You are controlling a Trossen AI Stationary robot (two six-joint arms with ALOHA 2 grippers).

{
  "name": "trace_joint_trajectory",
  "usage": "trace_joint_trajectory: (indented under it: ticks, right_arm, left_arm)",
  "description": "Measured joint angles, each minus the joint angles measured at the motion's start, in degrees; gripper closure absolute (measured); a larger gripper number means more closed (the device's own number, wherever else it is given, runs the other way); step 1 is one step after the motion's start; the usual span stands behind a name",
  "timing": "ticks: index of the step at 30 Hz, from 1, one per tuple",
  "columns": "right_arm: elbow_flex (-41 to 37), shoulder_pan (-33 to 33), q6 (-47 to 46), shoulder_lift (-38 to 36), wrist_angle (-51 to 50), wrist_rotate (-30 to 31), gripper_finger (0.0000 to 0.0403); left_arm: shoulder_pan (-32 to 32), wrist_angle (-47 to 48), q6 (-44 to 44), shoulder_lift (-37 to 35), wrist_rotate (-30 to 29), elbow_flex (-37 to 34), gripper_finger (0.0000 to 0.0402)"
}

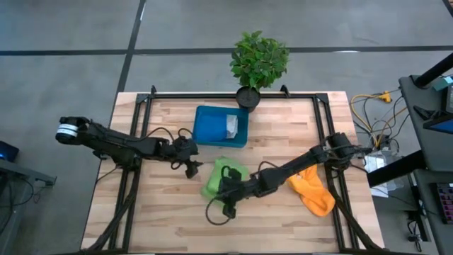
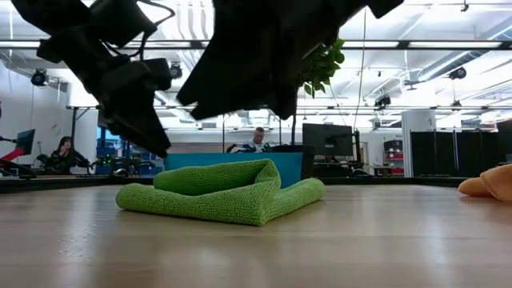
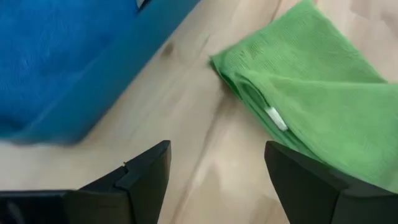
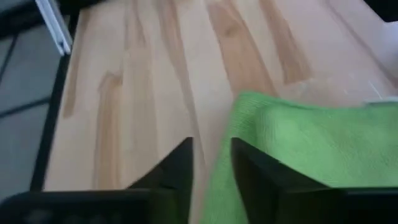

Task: Fold microfiber towels
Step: Fold the green microfiber towel

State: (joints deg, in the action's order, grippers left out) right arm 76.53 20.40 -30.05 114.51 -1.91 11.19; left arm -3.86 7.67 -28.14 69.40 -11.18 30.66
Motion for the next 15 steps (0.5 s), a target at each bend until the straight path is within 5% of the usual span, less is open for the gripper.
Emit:
trace_joint_trajectory:
  ticks: [7, 15]
  right_arm:
    - [8.94, -0.09, 8.19, 6.03, -9.65, 0.63, 0.0209]
    - [21.71, -0.48, 14.74, 14.39, -23.21, 5.7, 0.0216]
  left_arm:
    - [-0.61, -0.45, -4.06, -1.49, 0.5, -1.94, 0.0155]
    - [-2.67, -0.54, -6.19, -0.47, 1.95, -3.47, 0.0155]
